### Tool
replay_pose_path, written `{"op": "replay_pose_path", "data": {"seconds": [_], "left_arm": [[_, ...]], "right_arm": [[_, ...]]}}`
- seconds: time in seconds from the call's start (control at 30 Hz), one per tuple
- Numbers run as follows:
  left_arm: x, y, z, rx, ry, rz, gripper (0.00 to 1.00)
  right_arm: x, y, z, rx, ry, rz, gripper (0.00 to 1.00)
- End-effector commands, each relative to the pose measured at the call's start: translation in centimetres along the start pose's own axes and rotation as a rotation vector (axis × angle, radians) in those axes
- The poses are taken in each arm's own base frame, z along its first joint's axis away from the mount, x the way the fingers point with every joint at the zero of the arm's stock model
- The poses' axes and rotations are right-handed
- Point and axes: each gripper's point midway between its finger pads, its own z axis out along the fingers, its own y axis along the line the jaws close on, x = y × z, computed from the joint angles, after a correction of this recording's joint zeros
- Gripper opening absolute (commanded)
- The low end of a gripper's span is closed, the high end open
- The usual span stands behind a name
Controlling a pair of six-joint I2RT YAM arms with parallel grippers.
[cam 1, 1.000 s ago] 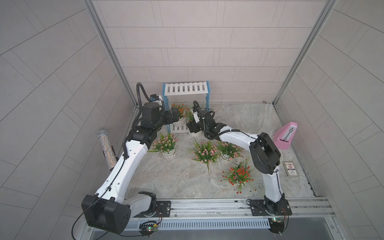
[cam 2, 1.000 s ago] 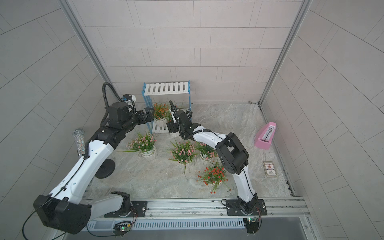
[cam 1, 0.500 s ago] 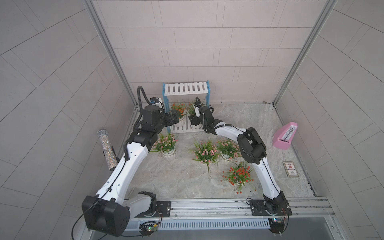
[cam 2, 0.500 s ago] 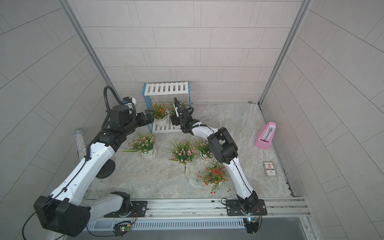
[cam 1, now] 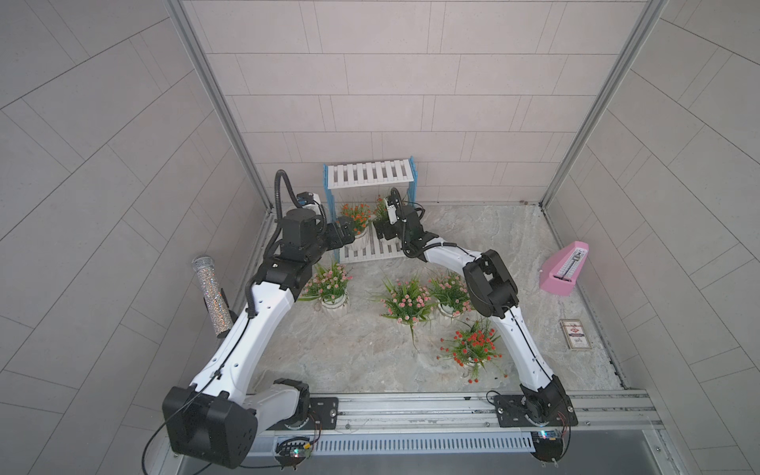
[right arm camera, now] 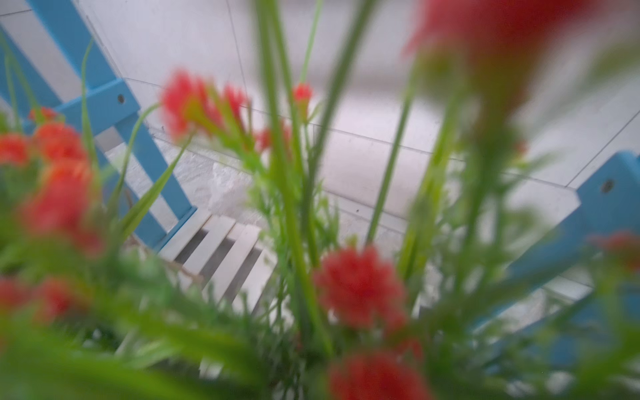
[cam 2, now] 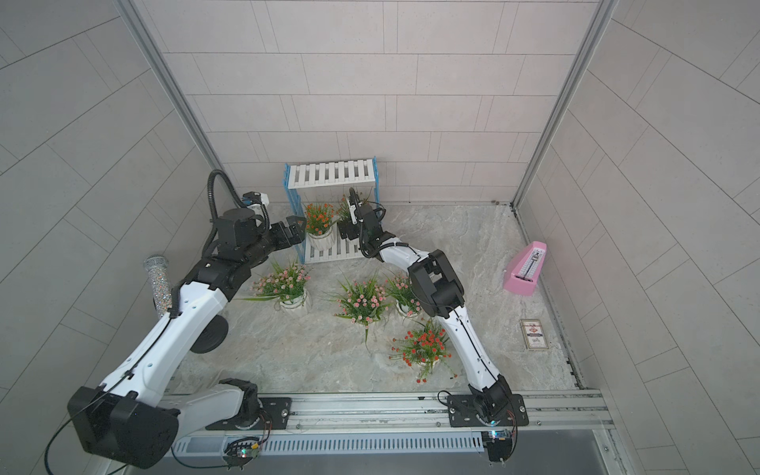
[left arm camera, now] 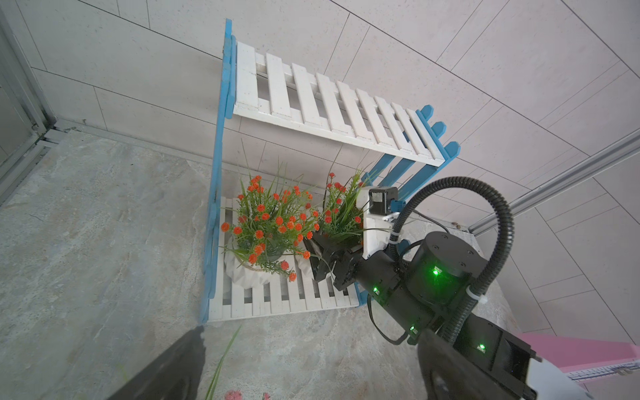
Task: Place the baby's breath potted plants on the rack by color
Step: Place the baby's breath potted plant on the rack.
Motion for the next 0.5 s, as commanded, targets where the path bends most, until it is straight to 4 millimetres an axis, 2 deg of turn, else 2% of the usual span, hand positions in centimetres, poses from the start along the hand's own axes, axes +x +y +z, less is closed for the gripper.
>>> {"op": "replay_pose_path", "data": {"seconds": [0.0,0.23,0.33,0.47], "left_arm": [[-0.4,-0.2,-0.1,0.015,-0.025,-0.015,1.0],[-0.1,0.0,-0.2,0.007,-0.009,-0.014,1.0],[0.3,0.4,0.0,-0.009,0.004,-0.004,1.0],[0.9,0.7,0.4,-0.018,0.023,-0.004,1.0]], "right_arm": [[-5.9,0.4,-3.5,-0.021,-0.126,0.025,0.99],[-7.9,2.1,-7.2,-0.11,-0.158,0.056,0.99],[-8.1,2.2,-8.2,-0.125,-0.154,0.062,0.99],[-7.4,1.7,-8.8,-0.103,-0.134,0.054,0.99]]}}
